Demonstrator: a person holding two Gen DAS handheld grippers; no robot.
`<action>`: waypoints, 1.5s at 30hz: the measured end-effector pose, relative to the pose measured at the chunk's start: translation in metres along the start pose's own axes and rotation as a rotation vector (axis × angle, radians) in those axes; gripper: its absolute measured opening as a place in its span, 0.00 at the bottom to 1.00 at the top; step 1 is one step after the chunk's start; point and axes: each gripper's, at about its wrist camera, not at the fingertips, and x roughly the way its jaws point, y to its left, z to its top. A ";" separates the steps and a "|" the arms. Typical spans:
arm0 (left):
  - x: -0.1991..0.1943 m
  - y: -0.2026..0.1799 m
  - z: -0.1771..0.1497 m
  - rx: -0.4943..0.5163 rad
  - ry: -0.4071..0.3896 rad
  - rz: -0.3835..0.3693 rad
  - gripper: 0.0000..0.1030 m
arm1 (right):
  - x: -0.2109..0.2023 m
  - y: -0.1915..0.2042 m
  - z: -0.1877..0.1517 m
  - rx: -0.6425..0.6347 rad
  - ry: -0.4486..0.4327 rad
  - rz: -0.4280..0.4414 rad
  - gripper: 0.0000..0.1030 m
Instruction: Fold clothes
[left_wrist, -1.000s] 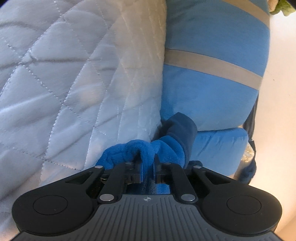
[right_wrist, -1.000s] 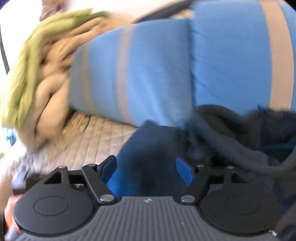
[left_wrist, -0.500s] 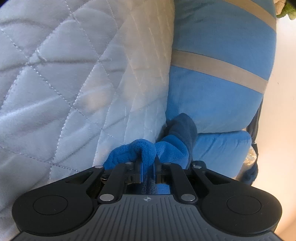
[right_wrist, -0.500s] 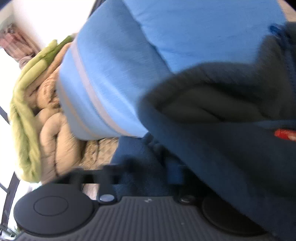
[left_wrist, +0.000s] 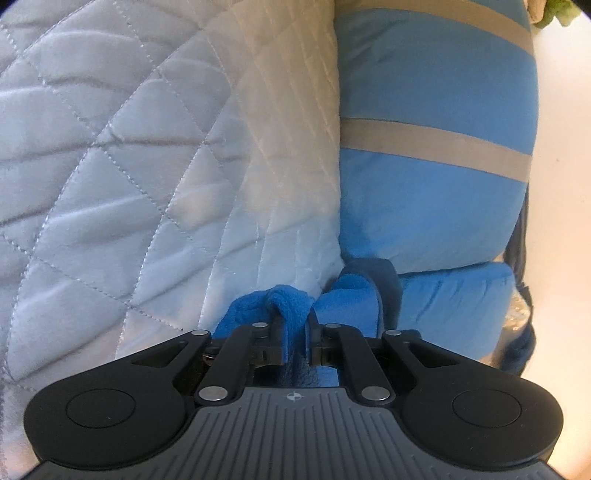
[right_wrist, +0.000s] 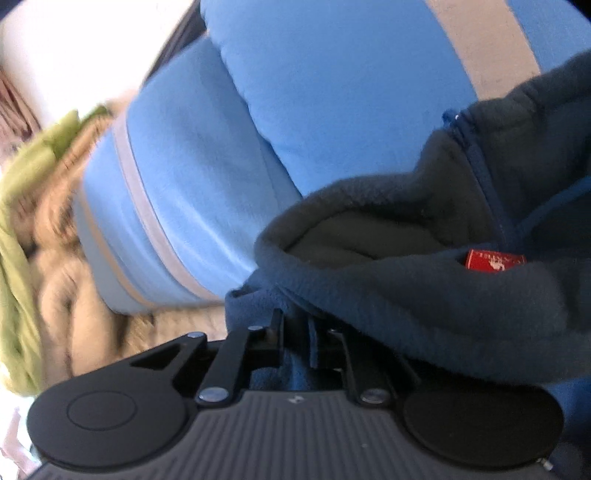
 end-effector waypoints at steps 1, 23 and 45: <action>0.001 -0.002 0.000 0.008 0.003 0.013 0.07 | -0.003 0.009 -0.003 -0.070 -0.002 -0.020 0.18; 0.007 0.006 0.002 -0.004 0.035 0.005 0.09 | -0.035 0.094 -0.064 -0.636 -0.166 -0.154 0.49; -0.067 -0.057 -0.012 0.254 -0.251 0.201 0.30 | -0.027 0.136 -0.123 -0.842 -0.083 -0.108 0.05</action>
